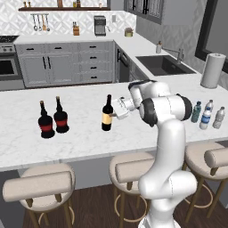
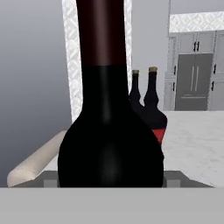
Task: Move the plastic bottles in the middle to the plastics group, and the glass bottles in the middle to the glass group.
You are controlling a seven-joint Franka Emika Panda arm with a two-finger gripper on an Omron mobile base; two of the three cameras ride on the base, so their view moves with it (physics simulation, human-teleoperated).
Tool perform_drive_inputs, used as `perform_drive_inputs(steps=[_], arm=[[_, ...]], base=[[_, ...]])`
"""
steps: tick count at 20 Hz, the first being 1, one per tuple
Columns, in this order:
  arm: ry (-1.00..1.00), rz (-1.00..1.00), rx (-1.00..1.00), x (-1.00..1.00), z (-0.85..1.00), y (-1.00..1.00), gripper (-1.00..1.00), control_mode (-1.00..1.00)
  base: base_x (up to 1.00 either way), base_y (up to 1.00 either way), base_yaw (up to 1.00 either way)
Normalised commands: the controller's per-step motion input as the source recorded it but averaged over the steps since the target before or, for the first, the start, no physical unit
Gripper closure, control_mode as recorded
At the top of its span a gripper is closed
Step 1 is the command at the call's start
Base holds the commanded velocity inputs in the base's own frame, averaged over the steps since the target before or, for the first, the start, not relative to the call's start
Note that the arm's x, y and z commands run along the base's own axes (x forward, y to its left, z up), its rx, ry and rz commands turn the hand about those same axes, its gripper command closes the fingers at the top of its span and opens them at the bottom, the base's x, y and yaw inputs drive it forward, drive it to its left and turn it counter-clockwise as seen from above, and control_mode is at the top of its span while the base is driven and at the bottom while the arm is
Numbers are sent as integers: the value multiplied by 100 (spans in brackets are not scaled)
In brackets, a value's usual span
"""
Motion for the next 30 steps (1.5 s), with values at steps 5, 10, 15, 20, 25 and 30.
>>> perform_drive_inputs(steps=[5, 10, 15, 20, 25, 30], arm=[[0, 9, 0, -1, 2, 100, 100, -100], [0, 4, 0, -2, 0, 91, 100, -100], [0, 3, 0, -3, 0, 67, 100, -100], [0, 1, 0, -5, -3, 47, 100, -100], [0, 1, 0, 0, 0, 39, 100, -100], [0, 1, 0, 0, -6, 43, 100, -100]], base=[[0, 0, 0], [0, 0, 0], [0, 0, 0], [0, 0, 0], [0, 0, 0], [0, 0, 0]])
